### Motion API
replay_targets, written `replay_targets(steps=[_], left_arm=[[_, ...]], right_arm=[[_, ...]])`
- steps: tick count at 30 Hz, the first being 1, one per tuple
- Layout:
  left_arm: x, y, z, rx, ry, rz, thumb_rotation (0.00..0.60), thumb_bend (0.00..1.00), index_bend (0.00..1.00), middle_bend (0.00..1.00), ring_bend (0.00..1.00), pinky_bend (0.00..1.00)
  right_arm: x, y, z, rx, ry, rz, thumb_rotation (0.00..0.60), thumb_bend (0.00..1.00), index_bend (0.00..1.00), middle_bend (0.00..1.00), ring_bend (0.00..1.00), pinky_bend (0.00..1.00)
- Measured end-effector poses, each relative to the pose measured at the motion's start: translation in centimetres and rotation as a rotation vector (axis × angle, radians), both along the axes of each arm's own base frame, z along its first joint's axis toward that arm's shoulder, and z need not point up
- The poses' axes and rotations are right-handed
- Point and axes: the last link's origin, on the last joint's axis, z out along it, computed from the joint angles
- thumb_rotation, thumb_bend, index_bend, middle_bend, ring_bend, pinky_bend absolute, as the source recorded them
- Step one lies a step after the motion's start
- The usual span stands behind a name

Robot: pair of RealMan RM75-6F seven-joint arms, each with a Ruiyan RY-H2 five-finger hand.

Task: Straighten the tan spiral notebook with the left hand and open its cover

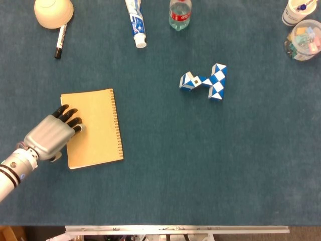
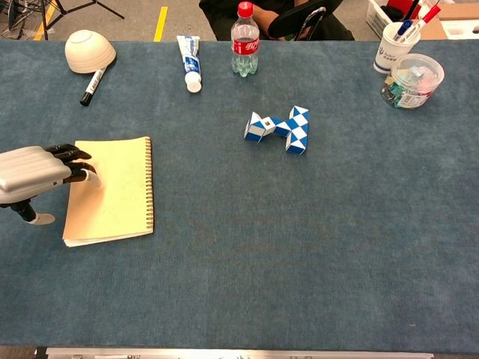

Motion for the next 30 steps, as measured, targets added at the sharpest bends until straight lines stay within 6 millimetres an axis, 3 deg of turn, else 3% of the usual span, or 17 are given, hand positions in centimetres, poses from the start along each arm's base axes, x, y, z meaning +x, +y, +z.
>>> replay_targets(steps=[11, 21, 30], left_arm=[[0.2, -0.6, -0.4, -0.009, 0.011, 0.008, 0.6, 0.19, 0.21, 0.19, 0.04, 0.01], [0.3, 0.0, -0.4, 0.022, -0.087, -0.053, 0.6, 0.19, 0.18, 0.16, 0.04, 0.01], [-0.3, 0.4, -0.5, 0.071, -0.224, -0.161, 0.6, 0.19, 0.02, 0.01, 0.0, 0.01]], right_arm=[[0.1, -0.1, 0.0, -0.003, -0.001, 0.005, 0.6, 0.39, 0.34, 0.3, 0.21, 0.31], [0.3, -0.1, 0.0, -0.002, 0.0, 0.012, 0.6, 0.4, 0.34, 0.3, 0.21, 0.31], [0.4, 0.0, 0.1, -0.005, 0.004, 0.013, 0.6, 0.4, 0.34, 0.3, 0.21, 0.31]])
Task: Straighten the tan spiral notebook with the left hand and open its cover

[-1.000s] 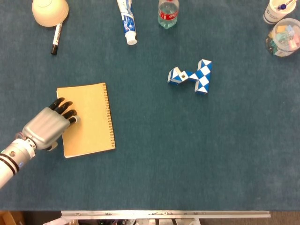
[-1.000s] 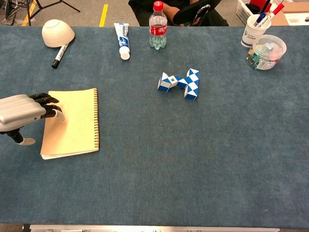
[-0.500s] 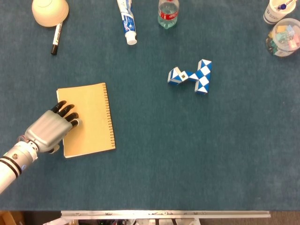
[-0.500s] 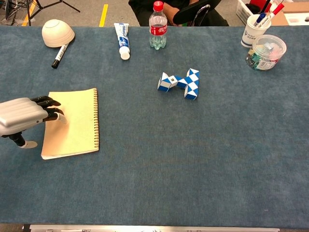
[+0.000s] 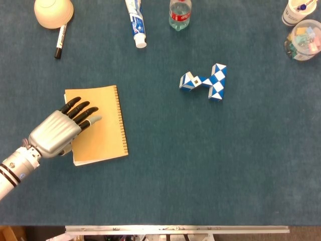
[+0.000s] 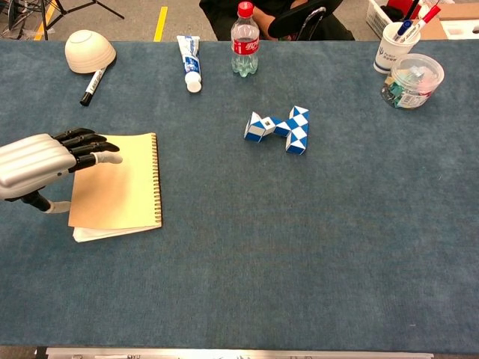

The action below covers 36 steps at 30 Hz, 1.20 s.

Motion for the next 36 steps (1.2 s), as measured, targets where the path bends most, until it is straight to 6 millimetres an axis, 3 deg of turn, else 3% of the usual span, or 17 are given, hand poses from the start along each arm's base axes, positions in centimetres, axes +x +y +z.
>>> replay_targets(steps=[17, 36], left_arm=[[-3.0, -0.7, 1.1, 0.068, 0.025, 0.024, 0.6, 0.19, 0.0, 0.0, 0.0, 0.01], [-4.5, -1.8, -1.5, 0.034, 0.011, 0.06, 0.6, 0.19, 0.0, 0.0, 0.0, 0.01]], right_arm=[[0.1, 0.0, -0.2, 0.009, 0.001, 0.004, 0.6, 0.4, 0.34, 0.3, 0.21, 0.31], [0.3, 0.1, -0.1, 0.006, 0.005, 0.005, 0.6, 0.4, 0.34, 0.3, 0.21, 0.31]])
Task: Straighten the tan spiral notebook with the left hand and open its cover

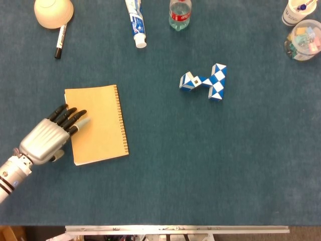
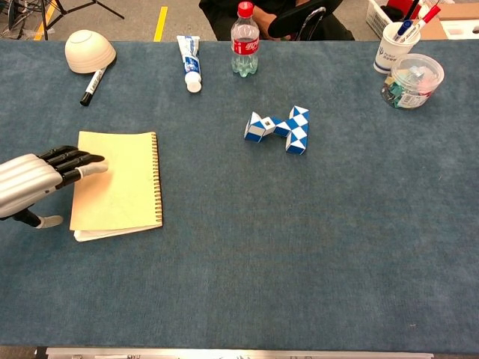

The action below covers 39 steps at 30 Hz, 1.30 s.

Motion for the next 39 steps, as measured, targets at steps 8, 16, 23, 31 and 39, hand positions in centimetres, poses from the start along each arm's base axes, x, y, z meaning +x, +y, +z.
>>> replay_targets(steps=[8, 16, 23, 31, 39], left_arm=[[0.5, 0.0, -1.2, -0.022, -0.015, 0.002, 0.6, 0.19, 0.0, 0.0, 0.0, 0.01], [1.4, 0.4, -2.2, -0.03, -0.047, 0.003, 0.6, 0.19, 0.0, 0.0, 0.0, 0.01], [2.5, 0.7, -2.8, -0.04, -0.079, -0.005, 0.6, 0.19, 0.0, 0.0, 0.0, 0.01], [3.5, 0.9, -3.5, -0.057, -0.103, 0.001, 0.6, 0.26, 0.0, 0.0, 0.0, 0.01], [4.3, 1.0, -3.8, -0.058, -0.119, -0.005, 0.6, 0.39, 0.06, 0.0, 0.0, 0.01]], right_arm=[[-0.1, 0.1, 0.1, -0.007, -0.001, -0.003, 0.6, 0.4, 0.34, 0.3, 0.21, 0.31], [-0.3, 0.2, 0.3, -0.013, -0.001, -0.01, 0.6, 0.4, 0.34, 0.3, 0.21, 0.31], [-0.4, 0.2, 0.4, -0.018, -0.001, -0.011, 0.6, 0.4, 0.34, 0.3, 0.21, 0.31], [-0.5, 0.3, 0.5, -0.021, -0.003, -0.012, 0.6, 0.4, 0.34, 0.3, 0.21, 0.31], [-0.5, 0.4, 0.6, -0.026, -0.005, -0.009, 0.6, 0.4, 0.34, 0.3, 0.21, 0.31]])
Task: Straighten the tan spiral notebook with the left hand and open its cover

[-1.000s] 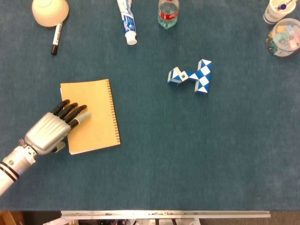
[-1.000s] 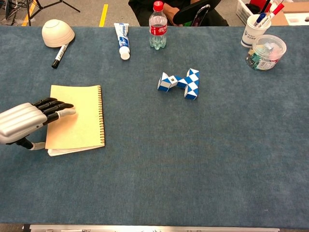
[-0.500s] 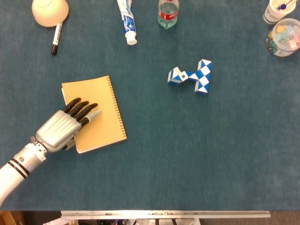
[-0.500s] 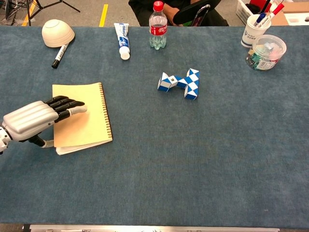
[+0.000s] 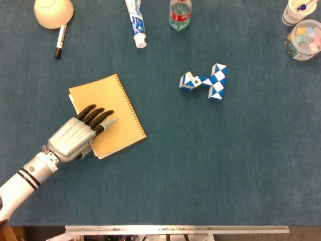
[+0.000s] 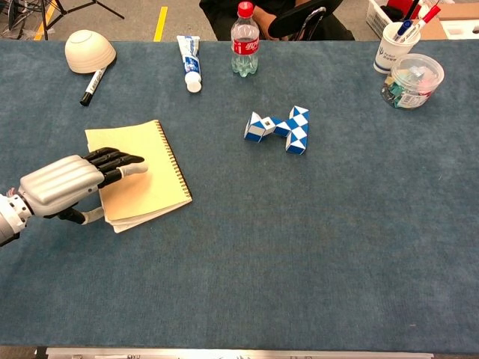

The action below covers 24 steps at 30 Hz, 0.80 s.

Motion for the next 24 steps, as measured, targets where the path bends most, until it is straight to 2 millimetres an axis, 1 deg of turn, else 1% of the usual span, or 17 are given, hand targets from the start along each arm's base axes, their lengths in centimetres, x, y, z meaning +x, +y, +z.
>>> replay_targets(steps=[3, 5, 8, 11, 15, 20, 24], left_arm=[[0.2, 0.0, 0.0, 0.004, -0.008, 0.005, 0.6, 0.43, 0.12, 0.01, 0.0, 0.01], [0.4, 0.0, 0.0, 0.01, -0.022, 0.013, 0.6, 0.45, 0.19, 0.04, 0.0, 0.01], [0.6, 0.0, 0.0, 0.017, -0.039, 0.022, 0.6, 0.46, 0.3, 0.08, 0.01, 0.01], [0.7, 0.0, 0.0, 0.018, -0.049, 0.028, 0.6, 0.46, 0.38, 0.11, 0.03, 0.02], [0.9, 0.0, 0.0, 0.022, -0.054, 0.03, 0.6, 0.46, 0.45, 0.15, 0.06, 0.03], [1.0, 0.0, 0.3, 0.031, -0.066, 0.03, 0.6, 0.46, 0.56, 0.22, 0.11, 0.08], [1.0, 0.1, 0.9, 0.043, -0.071, 0.031, 0.6, 0.46, 0.61, 0.26, 0.13, 0.09]], right_arm=[[0.0, 0.0, 0.0, 0.0, -0.001, 0.0, 0.6, 0.4, 0.34, 0.3, 0.21, 0.31], [0.0, 0.0, 0.0, 0.0, -0.002, 0.0, 0.6, 0.4, 0.34, 0.3, 0.21, 0.31], [-0.1, 0.0, 0.0, 0.0, -0.003, 0.001, 0.6, 0.4, 0.34, 0.3, 0.21, 0.31], [-0.1, 0.0, 0.0, -0.002, -0.003, 0.002, 0.6, 0.4, 0.34, 0.3, 0.21, 0.31], [-0.1, 0.0, 0.0, -0.003, -0.003, 0.003, 0.6, 0.4, 0.34, 0.3, 0.21, 0.31], [-0.1, 0.0, 0.1, -0.007, -0.004, 0.003, 0.6, 0.4, 0.34, 0.3, 0.21, 0.31], [-0.2, 0.0, 0.1, -0.008, -0.004, 0.004, 0.6, 0.4, 0.34, 0.3, 0.21, 0.31]])
